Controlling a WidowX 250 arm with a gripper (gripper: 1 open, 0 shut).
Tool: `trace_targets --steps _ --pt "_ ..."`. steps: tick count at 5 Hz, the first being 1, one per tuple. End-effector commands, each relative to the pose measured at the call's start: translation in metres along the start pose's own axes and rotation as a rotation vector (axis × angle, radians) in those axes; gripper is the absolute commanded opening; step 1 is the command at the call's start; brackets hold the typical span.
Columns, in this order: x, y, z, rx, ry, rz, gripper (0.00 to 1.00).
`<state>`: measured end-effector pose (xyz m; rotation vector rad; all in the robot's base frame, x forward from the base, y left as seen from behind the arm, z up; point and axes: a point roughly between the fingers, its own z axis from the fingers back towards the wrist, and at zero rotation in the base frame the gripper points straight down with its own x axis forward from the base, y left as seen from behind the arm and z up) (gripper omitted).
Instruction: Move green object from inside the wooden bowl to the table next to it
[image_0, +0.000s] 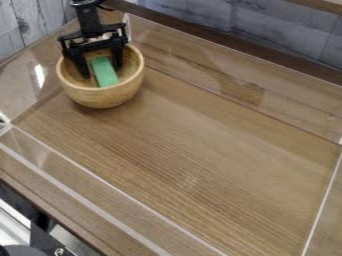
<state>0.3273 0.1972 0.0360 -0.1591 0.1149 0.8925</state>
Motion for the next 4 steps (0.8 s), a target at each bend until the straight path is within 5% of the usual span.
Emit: trace_targets --steps 1,4 --pt "0.001 -0.009 0.010 -0.017 -0.029 -0.051 0.00" --pt "-0.011 -0.023 0.084 -0.148 0.042 -0.157 0.00"
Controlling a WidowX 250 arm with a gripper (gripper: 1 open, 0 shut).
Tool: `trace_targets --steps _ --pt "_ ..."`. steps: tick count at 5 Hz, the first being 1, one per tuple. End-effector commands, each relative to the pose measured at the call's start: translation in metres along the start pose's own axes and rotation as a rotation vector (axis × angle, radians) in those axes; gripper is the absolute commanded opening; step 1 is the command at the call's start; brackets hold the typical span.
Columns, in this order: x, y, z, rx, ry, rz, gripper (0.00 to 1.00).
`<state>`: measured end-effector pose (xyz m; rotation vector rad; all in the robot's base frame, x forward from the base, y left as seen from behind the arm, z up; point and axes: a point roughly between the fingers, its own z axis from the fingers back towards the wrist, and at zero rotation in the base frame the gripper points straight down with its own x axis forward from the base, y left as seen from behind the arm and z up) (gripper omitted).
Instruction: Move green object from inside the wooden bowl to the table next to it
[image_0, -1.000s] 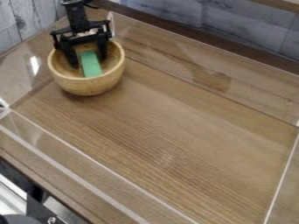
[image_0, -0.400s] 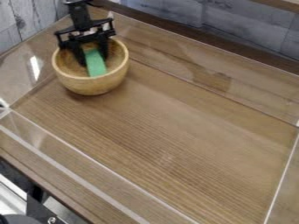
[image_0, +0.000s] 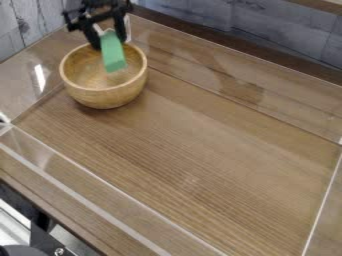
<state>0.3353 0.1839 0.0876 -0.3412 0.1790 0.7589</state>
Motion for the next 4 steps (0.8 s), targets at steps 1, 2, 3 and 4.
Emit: trace_targets --steps 1,2,3,4 --pt "-0.013 -0.024 0.035 -0.020 -0.062 -0.130 0.00" --pt "-0.026 -0.044 0.032 -0.004 -0.034 -0.227 0.00" --pt "-0.039 -0.064 0.020 0.024 -0.010 -0.334 0.00" --pt "-0.050 -0.083 -0.003 0.072 0.008 -0.439 0.00"
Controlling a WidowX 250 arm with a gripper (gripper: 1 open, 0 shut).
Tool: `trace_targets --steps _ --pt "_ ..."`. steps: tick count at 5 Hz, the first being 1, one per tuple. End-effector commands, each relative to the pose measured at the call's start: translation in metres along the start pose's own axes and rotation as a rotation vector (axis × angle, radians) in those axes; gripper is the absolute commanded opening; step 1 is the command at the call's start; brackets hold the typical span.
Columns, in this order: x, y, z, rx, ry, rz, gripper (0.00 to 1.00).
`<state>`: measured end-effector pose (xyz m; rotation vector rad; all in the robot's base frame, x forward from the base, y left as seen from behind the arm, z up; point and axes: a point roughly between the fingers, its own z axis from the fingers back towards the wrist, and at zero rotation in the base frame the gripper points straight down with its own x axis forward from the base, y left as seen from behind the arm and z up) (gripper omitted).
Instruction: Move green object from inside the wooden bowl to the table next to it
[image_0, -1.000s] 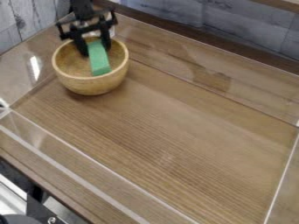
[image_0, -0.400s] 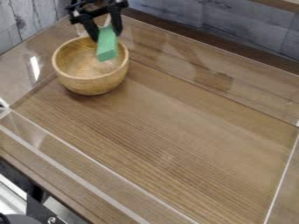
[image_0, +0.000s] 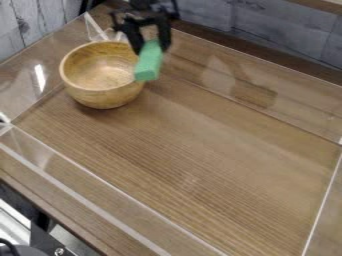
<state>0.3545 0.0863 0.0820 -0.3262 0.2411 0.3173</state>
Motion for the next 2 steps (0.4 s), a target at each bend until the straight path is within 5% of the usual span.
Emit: trace_targets --steps 1,2 --pt "-0.013 -0.028 0.007 0.056 -0.091 -0.094 0.00" --pt "-0.022 -0.038 -0.012 0.084 -0.077 -0.138 0.00"
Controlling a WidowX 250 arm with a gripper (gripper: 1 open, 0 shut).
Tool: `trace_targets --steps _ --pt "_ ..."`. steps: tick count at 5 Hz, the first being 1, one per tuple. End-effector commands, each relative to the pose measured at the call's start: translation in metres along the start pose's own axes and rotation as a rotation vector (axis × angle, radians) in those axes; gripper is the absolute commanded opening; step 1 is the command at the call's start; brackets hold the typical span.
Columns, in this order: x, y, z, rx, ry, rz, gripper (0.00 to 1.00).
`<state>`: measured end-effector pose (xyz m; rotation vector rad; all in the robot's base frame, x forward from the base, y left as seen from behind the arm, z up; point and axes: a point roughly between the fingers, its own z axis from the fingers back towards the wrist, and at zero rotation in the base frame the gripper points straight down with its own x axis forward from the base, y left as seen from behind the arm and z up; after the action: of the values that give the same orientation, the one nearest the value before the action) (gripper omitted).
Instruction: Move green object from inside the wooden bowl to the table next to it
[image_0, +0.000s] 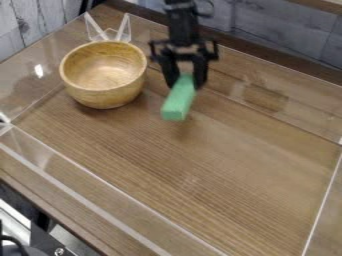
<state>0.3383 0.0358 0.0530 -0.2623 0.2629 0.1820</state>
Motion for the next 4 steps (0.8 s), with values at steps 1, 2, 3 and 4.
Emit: trace_targets --steps 1,2,3,4 --pt "-0.009 -0.015 0.024 0.026 -0.090 -0.074 0.00" --pt "-0.011 -0.016 0.018 0.040 -0.076 -0.122 0.00" --pt "-0.001 -0.007 0.022 0.043 -0.076 -0.131 0.00" --pt "0.008 0.003 0.025 0.044 -0.076 -0.142 0.00"
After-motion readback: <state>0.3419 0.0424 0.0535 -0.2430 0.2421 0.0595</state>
